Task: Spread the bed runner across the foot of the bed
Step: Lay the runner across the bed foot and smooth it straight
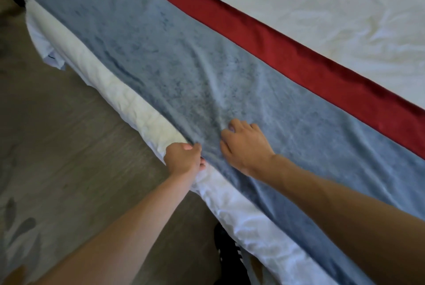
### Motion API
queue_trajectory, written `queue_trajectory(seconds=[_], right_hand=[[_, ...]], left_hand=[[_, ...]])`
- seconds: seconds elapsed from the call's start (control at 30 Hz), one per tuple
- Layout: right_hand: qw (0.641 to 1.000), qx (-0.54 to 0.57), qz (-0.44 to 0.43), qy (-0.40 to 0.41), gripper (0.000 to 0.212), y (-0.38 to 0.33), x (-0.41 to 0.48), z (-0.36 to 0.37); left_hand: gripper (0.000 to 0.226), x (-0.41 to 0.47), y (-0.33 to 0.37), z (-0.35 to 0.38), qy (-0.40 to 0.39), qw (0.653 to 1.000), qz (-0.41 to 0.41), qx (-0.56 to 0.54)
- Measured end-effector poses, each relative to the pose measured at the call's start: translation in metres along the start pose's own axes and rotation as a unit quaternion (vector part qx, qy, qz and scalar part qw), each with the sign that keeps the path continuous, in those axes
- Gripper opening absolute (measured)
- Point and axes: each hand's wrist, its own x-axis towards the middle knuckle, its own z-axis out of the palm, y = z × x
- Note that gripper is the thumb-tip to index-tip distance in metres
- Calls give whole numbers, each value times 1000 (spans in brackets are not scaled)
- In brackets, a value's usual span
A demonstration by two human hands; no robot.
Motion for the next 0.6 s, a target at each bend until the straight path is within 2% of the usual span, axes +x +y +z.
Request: queue_trajectory(seconds=[0.17,0.3,0.43,0.6], right_hand=[[999,31,-17,-12,29,-10,32,-8],[995,47,-75,-41,37,-7,44,-3],[987,11,-132,-90,45,-1,61,6],[982,-11,-117,-146,50,11,68,14]], left_hand=[[28,36,37,-14,39,999,17,-23],[25,64,53,-20,76,997,7,-33],[26,80,61,-23,88,995,-28,-27],[26,85,56,-20,94,993,-37,-57]])
